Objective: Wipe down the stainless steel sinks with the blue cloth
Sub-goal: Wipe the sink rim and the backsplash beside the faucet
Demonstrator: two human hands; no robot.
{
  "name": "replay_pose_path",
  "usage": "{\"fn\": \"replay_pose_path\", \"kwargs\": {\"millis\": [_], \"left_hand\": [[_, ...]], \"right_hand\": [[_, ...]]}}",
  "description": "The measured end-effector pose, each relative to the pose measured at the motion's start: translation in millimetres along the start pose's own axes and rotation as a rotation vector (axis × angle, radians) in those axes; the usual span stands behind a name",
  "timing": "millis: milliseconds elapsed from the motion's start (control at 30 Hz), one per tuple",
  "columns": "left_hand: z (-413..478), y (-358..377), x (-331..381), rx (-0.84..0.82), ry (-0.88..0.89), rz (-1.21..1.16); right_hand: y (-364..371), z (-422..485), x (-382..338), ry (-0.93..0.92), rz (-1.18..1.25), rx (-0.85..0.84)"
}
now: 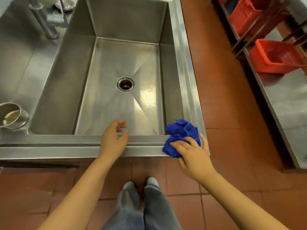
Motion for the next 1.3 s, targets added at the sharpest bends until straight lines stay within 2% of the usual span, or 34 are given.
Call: {"fn": "replay_pose_path", "kwargs": {"millis": [67, 133, 267, 433, 567, 800, 1000, 1133, 1300], "left_hand": [[-1.6, 1.8, 2.6, -0.022, 0.006, -0.003], [-0.7, 0.5, 5.1, -0.029, 0.012, -0.007], [0.9, -2.1, 7.6, -0.033, 0.012, -0.022], [-6.4, 3.6, 5.7, -0.043, 0.018, -0.028], [-12.2, 16.0, 10.4, -0.075, 0.027, -0.031], [-14.4, 29.6, 22.6, -0.119, 0.081, -0.012], [-15.6, 22.4, 22.7, -0.101, 0.059, -0.042], [-14.7, 17.8, 20.5, -0.080, 0.040, -0.039], [-7.8, 13.1, 19.6, -0.072, 0.047, -0.006]], "right_hand": [[-6.6, -2.6, 24.6, 0.021, -0.117, 0.024], [-10.9, -4.7, 46.5, 0.134, -0.197, 0.026], [-9.8, -19.5, 45.7, 0.288, -0.257, 0.028], [6.1, -32.5, 41.2, 0.325, -0.200, -0.113], [13.3, -16.2, 46.5, 0.393, 0.011, -0.248], [31.1, 16.8, 56.0, 0.484, 0.096, -0.240], [11.6, -29.4, 30.9, 0.444, 0.138, -0.164], [24.1, -18.2, 44.8, 0.484, 0.098, -0.243], [33.1, 29.3, 59.4, 0.487, 0.064, -0.264]]}}
Point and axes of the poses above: each hand's wrist, its own z-axis towards the middle knuckle, its own y-axis out of the palm, x = y × z, the point moved 7 cm from there along z, towards the middle knuckle, and after that the axes turned 14 degrees about x, right-handed, at the moved point
